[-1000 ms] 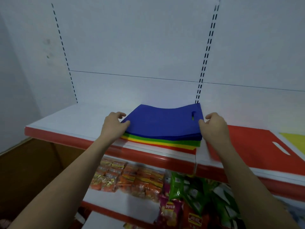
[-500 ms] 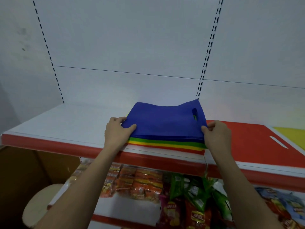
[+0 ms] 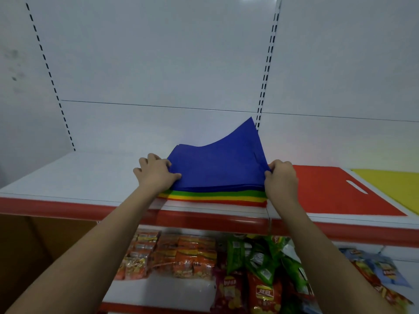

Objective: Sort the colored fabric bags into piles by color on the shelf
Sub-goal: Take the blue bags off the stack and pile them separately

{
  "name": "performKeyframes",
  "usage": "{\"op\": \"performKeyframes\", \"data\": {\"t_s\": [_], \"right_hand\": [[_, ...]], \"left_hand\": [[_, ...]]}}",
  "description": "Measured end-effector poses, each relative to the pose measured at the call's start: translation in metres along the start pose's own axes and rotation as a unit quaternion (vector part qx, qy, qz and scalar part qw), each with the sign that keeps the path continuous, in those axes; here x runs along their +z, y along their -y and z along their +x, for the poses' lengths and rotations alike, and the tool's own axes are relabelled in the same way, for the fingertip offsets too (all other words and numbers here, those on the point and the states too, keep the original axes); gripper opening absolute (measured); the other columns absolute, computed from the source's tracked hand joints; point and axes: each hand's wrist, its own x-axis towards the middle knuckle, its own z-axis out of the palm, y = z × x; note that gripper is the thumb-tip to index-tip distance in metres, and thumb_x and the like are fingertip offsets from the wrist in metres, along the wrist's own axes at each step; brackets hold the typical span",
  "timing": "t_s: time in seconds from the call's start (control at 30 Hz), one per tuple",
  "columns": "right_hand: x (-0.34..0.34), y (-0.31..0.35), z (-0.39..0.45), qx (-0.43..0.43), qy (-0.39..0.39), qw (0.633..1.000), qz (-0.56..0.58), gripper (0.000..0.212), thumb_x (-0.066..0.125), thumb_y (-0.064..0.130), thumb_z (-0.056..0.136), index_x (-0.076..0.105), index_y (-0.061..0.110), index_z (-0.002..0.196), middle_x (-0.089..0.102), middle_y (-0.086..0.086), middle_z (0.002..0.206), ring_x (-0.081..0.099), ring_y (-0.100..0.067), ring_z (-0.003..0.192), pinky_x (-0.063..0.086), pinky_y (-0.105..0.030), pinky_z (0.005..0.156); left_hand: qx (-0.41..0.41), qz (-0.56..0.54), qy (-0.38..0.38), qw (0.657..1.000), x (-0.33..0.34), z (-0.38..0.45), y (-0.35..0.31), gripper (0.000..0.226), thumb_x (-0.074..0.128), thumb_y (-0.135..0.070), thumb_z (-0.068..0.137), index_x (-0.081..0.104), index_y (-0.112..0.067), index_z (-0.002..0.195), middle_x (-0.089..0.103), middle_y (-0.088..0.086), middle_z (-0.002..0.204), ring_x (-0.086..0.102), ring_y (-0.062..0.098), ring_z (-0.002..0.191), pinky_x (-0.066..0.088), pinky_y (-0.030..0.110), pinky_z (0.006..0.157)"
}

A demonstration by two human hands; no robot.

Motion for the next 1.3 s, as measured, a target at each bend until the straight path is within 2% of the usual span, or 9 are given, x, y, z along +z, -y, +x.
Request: {"op": "performKeyframes", "data": {"t_s": [0.1, 0.2, 0.37, 0.47, 0.57, 0.77, 0.93, 1.13, 1.3], "right_hand": [[-0.010, 0.008, 0.007, -0.004, 0.011, 1.000, 0.025, 0.009, 0.053, 0.004, 0.089, 0.057, 0.009, 0.084, 0.056, -0.009, 0.098, 0.056, -0.028, 0.088, 0.052, -0.041, 0.073], [-0.030, 0.014, 0.011, 0.038, 0.025, 0.991, 0.129, 0.011, 0.047, 0.003, 0.092, 0.058, 0.005, 0.094, 0.061, -0.008, 0.092, 0.055, -0.017, 0.073, 0.047, -0.032, 0.056], [-0.069, 0.010, 0.006, 0.056, 0.035, 0.972, 0.224, 0.039, 0.040, -0.001, 0.092, 0.045, 0.023, 0.122, 0.063, -0.011, 0.094, 0.062, -0.023, 0.075, 0.053, -0.041, 0.064], [-0.087, -0.002, -0.005, 0.059, 0.029, 0.978, 0.199, 0.058, 0.035, -0.010, 0.086, 0.055, 0.021, 0.131, 0.062, -0.009, 0.115, 0.065, -0.029, 0.091, 0.056, -0.042, 0.061], [-0.108, -0.014, -0.021, 0.095, 0.007, 0.980, 0.173, 0.056, 0.032, -0.014, 0.085, 0.060, 0.007, 0.129, 0.056, -0.010, 0.124, 0.059, -0.028, 0.099, 0.050, -0.031, 0.062], [-0.159, -0.044, -0.058, 0.153, -0.067, 0.975, 0.149, 0.042, 0.046, -0.003, 0.091, 0.057, 0.002, 0.132, 0.056, -0.009, 0.128, 0.057, -0.024, 0.111, 0.052, -0.043, 0.094], [-0.204, -0.075, -0.088, 0.190, -0.100, 0.965, 0.153, 0.043, 0.050, -0.002, 0.093, 0.053, 0.003, 0.136, 0.058, -0.008, 0.128, 0.059, -0.021, 0.102, 0.051, -0.027, 0.075], [-0.253, -0.110, -0.121, 0.227, -0.152, 0.947, 0.170, 0.040, 0.046, -0.008, 0.093, 0.057, 0.006, 0.130, 0.056, 0.006, 0.105, 0.059, -0.015, 0.087, 0.054, -0.029, 0.083], [-0.305, -0.164, -0.143, 0.272, -0.170, 0.930, 0.179, 0.043, 0.041, -0.008, 0.092, 0.055, 0.006, 0.130, 0.056, -0.004, 0.116, 0.058, -0.013, 0.081, 0.047, -0.016, 0.052]], "left_hand": [[0.034, -0.010, -0.014, 0.999, -0.013, 0.001, -0.010, 0.032, 0.065, -0.038, 0.089, 0.061, -0.023, 0.117, 0.050, 0.007, 0.127, 0.040, 0.029, 0.122, 0.035, 0.039, 0.095], [0.038, -0.237, 0.052, 0.969, -0.026, 0.007, -0.012, 0.019, 0.064, -0.017, 0.091, 0.059, -0.012, 0.109, 0.062, 0.012, 0.115, 0.059, 0.027, 0.099, 0.048, 0.035, 0.076], [0.046, -0.435, 0.140, 0.888, -0.037, -0.002, -0.027, 0.046, 0.057, 0.000, 0.094, 0.047, -0.016, 0.136, 0.062, 0.010, 0.123, 0.065, 0.025, 0.096, 0.055, 0.032, 0.068], [0.080, -0.494, 0.180, 0.847, -0.036, -0.010, -0.045, 0.062, 0.050, 0.007, 0.096, 0.038, -0.027, 0.146, 0.062, 0.001, 0.119, 0.067, 0.018, 0.091, 0.057, 0.031, 0.063], [0.117, -0.493, 0.198, 0.839, -0.028, -0.018, -0.065, 0.065, 0.047, 0.009, 0.096, 0.037, -0.026, 0.150, 0.048, -0.004, 0.136, 0.059, 0.007, 0.093, 0.054, 0.025, 0.072], [0.159, -0.480, 0.253, 0.825, -0.005, -0.041, -0.114, 0.051, 0.050, 0.006, 0.096, 0.047, -0.010, 0.144, 0.048, 0.010, 0.142, 0.059, 0.026, 0.114, 0.051, 0.037, 0.098], [0.204, -0.465, 0.297, 0.809, 0.010, -0.073, -0.161, 0.054, 0.064, -0.001, 0.090, 0.050, -0.010, 0.142, 0.050, 0.008, 0.140, 0.059, 0.026, 0.114, 0.051, 0.040, 0.101], [0.256, -0.436, 0.328, 0.798, 0.025, -0.117, -0.218, 0.059, 0.067, -0.001, 0.089, 0.048, -0.010, 0.144, 0.047, 0.008, 0.138, 0.058, 0.027, 0.108, 0.053, 0.036, 0.091], [0.268, -0.444, 0.352, 0.779, 0.042, -0.170, -0.278, 0.059, 0.066, 0.002, 0.088, 0.048, -0.007, 0.143, 0.048, 0.011, 0.142, 0.057, 0.024, 0.110, 0.049, 0.031, 0.090]]}}
